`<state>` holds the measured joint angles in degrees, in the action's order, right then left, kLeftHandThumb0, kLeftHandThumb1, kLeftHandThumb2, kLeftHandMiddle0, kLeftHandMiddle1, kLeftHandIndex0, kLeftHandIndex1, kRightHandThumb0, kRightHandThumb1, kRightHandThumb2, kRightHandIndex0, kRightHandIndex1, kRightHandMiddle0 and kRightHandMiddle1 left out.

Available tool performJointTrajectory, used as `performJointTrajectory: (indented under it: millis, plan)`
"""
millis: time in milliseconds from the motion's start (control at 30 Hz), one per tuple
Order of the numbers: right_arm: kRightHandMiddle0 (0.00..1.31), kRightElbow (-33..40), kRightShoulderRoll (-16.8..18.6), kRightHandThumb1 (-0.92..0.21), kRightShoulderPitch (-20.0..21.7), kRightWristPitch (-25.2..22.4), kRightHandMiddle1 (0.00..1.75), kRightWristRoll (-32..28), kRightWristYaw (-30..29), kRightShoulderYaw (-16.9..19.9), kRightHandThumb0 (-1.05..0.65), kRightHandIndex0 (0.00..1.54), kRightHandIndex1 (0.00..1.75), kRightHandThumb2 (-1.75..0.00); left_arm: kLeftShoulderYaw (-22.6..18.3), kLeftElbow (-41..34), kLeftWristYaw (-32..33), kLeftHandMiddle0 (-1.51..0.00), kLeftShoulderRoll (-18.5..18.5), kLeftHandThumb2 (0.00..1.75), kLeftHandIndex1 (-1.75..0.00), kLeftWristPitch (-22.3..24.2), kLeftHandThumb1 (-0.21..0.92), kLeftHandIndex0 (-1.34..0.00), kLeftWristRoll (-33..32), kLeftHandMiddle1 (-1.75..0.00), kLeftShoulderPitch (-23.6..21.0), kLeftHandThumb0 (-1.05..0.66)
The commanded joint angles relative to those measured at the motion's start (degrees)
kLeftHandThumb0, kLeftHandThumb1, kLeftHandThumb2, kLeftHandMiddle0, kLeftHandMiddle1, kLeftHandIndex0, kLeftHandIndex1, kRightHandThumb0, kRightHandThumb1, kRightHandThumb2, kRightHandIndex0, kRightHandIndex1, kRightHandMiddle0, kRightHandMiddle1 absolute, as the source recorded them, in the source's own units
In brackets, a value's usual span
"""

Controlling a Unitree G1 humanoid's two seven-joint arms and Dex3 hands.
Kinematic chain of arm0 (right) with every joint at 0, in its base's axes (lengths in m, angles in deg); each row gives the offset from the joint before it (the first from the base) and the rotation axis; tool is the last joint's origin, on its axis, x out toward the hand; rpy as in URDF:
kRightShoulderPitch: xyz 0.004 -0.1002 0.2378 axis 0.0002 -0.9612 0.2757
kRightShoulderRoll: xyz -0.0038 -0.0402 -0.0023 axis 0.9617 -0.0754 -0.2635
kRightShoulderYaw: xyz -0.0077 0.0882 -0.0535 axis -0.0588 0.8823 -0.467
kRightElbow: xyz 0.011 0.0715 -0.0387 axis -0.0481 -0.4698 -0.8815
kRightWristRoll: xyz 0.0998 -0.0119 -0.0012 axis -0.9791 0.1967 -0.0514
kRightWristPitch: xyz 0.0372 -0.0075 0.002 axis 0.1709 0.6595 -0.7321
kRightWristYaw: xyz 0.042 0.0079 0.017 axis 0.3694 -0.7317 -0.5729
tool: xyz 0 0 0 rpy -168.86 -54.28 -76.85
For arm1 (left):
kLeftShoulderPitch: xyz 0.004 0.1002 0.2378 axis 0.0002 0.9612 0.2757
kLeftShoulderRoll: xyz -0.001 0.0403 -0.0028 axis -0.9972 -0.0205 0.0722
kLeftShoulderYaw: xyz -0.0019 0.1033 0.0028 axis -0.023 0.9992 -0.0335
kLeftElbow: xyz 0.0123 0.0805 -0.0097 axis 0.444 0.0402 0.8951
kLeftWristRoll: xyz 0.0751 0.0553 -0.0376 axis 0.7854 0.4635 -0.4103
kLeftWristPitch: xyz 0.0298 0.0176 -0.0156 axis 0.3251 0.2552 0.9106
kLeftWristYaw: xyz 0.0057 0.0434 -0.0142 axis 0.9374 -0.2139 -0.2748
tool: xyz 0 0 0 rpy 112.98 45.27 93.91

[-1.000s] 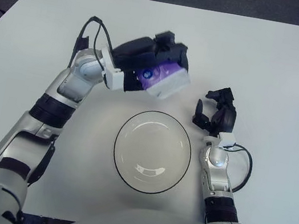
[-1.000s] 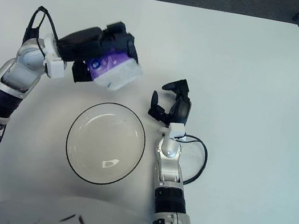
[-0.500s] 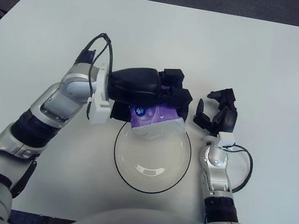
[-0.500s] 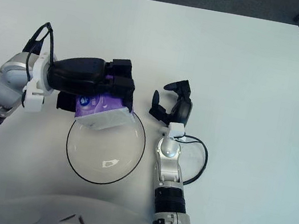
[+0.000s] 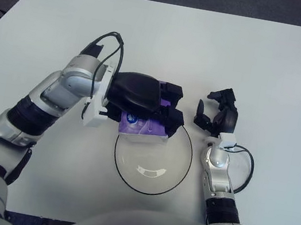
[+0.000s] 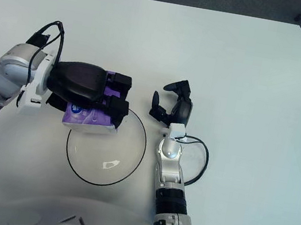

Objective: Put the tissue paper into the plate.

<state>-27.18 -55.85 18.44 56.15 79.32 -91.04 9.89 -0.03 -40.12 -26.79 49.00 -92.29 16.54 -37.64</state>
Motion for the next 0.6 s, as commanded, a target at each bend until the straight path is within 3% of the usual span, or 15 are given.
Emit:
performJointTrajectory:
  millis: [0, 133, 333, 467, 533, 567]
  plan:
    - [0.43, -7.0, -1.1, -0.39, -5.4, 0.2, 1.75, 1.0, 0.3, 0.7, -0.01, 0.68, 1.37, -1.11, 0.8, -1.2, -0.4, -0.79, -0.5, 1.74, -1.73, -1.2, -0.06, -0.77, -0.9, -1.75, 0.9, 0.0]
    - [0.43, -6.9, -1.4, -0.39, -5.6, 0.3, 1.75, 0.8, 0.9, 0.6, -0.01, 0.68, 1.36, -1.11, -0.5, -2.3, 2.6, -0.91, 1.1, 1.74, -1.55, 0.5, -0.13, -0.84, -0.1, -1.75, 3.8, -0.01]
    - [0.43, -6.8, -1.5, -0.39, -5.6, 0.3, 1.75, 0.6, 1.5, 0.8, -0.01, 0.69, 1.36, -1.11, -2.8, -4.6, 6.8, -0.95, 3.0, 1.75, -1.54, 5.4, -0.13, -0.8, 1.7, -1.75, 7.1, -0.01]
    - [0.42, -7.0, -1.4, -0.4, -5.5, 0.2, 1.75, 0.5, 1.5, 1.0, -0.01, 0.7, 1.35, -1.11, -3.1, -3.0, 6.6, -0.87, 3.7, 1.68, -1.63, 8.3, -0.04, -0.71, -1.5, -1.75, 6.5, -0.01]
    - [0.43, -7.1, -1.3, -0.4, -5.5, 0.2, 1.75, 0.5, 1.4, 1.0, -0.01, 0.7, 1.35, -1.11, -2.9, 1.3, 4.4, -0.71, 3.2, 1.56, -1.7, 6.9, 0.09, -0.63, -4.4, -1.75, 4.3, -0.01]
    - [0.43, -7.1, -1.2, -0.39, -5.6, 0.3, 1.75, 0.5, 1.4, 1.0, -0.01, 0.7, 1.35, -1.11, -2.9, 3.2, 3.3, -0.71, 2.8, 1.46, -1.7, 6.0, 0.2, -0.51, -5.5, -1.75, 3.5, -0.16]
